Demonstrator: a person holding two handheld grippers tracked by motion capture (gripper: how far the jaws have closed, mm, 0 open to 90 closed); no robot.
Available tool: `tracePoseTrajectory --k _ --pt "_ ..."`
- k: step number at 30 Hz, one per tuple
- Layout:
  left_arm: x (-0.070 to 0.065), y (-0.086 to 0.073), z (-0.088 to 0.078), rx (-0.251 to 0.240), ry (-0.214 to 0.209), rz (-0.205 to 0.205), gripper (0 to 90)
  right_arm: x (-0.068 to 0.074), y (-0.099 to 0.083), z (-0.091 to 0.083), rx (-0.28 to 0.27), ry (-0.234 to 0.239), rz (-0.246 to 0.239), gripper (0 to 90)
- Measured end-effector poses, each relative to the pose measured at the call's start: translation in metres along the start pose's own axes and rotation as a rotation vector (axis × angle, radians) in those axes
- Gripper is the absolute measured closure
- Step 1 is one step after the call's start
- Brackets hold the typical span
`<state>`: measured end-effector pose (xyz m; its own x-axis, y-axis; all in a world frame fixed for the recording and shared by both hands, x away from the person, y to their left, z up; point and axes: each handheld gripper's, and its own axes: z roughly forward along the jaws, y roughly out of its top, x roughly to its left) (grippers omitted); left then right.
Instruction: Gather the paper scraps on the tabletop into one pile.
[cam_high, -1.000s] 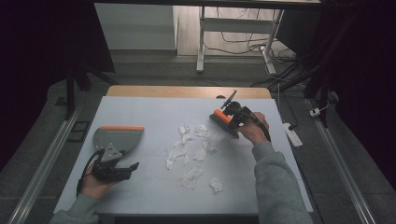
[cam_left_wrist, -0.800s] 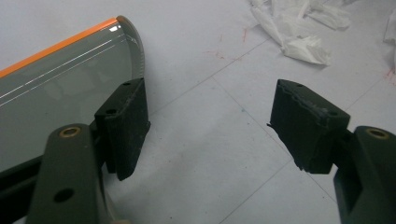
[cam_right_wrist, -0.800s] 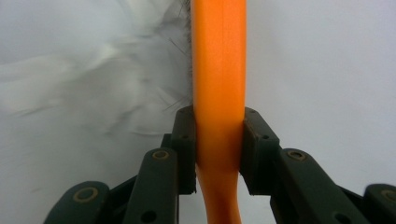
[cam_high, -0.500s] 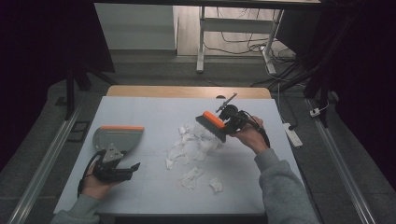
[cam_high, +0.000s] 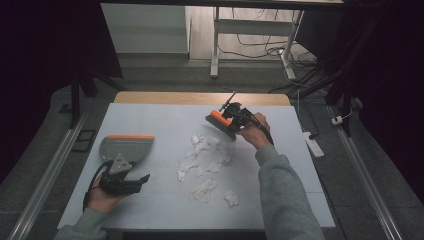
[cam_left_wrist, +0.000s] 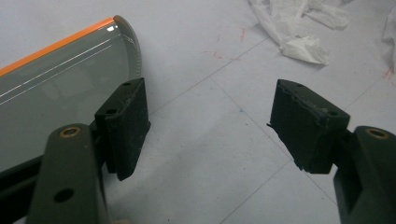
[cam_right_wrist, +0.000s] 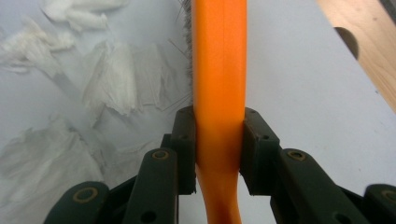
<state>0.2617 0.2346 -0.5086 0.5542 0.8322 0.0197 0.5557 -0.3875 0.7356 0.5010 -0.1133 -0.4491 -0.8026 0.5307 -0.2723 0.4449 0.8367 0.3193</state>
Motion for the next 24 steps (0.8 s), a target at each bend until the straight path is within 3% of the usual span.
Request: tracePoseTrajectory --k 1,2,3,5,6,8,9,10,12,14,15,16,17,18,21,24 --pt "0.0 0.0 0.0 0.0 -0.001 0.001 29.0 0.003 0.003 0.0 0.001 0.013 -0.032 69.7" --pt "0.0 0.0 0.0 0.0 -0.001 0.001 29.0 0.003 0.003 0.0 0.001 0.013 -0.032 69.7" --pt "0.0 0.0 0.0 0.001 -0.002 0.002 29.0 0.009 0.003 -0.001 0.017 0.031 -0.088 69.8" --pt "0.0 0.0 0.0 0.001 -0.003 0.003 29.1 0.013 0.003 -0.002 0.024 0.043 -0.114 69.8" --pt "0.0 0.0 0.0 -0.001 -0.003 0.003 29.1 0.022 -0.001 -0.005 0.031 0.063 -0.167 69.9" --pt "-0.001 0.0 -0.001 -0.002 0.0 0.005 29.2 0.025 -0.002 -0.007 0.027 0.074 -0.177 69.9" --pt "-0.001 0.0 -0.001 -0.001 0.0 0.006 29.2 0.033 -0.009 -0.013 0.027 0.103 -0.221 69.9" --pt "-0.001 0.0 -0.001 -0.001 0.0 0.006 29.2 0.033 -0.009 -0.013 0.027 0.103 -0.221 69.9" --pt "-0.002 0.0 0.0 0.0 -0.001 0.007 29.2 0.043 -0.018 -0.022 0.02 0.15 -0.256 69.8" --pt "-0.002 0.001 0.0 0.002 0.0 0.011 29.2 0.046 -0.021 -0.026 0.017 0.157 -0.264 69.8" --pt "-0.003 0.001 0.0 0.002 0.0 0.011 29.2 0.047 -0.024 -0.031 -0.012 0.148 -0.265 69.8" --pt "-0.003 0.001 0.0 0.001 0.0 0.012 29.2 0.047 -0.025 -0.035 -0.032 0.145 -0.244 69.8" --pt "-0.003 0.001 0.0 0.001 0.001 0.012 29.2 0.04 -0.028 -0.045 -0.09 0.137 -0.2 69.7" --pt "-0.003 0.001 -0.001 0.001 0.002 0.011 29.2 0.04 -0.028 -0.045 -0.09 0.137 -0.2 69.7" --pt "-0.003 0.001 -0.001 0.0 0.003 0.01 29.2 0.03 -0.029 -0.052 -0.14 0.112 -0.138 69.7" --pt "-0.003 0.001 -0.001 0.001 0.003 0.01 29.2 0.023 -0.029 -0.052 -0.148 0.083 -0.099 69.7"
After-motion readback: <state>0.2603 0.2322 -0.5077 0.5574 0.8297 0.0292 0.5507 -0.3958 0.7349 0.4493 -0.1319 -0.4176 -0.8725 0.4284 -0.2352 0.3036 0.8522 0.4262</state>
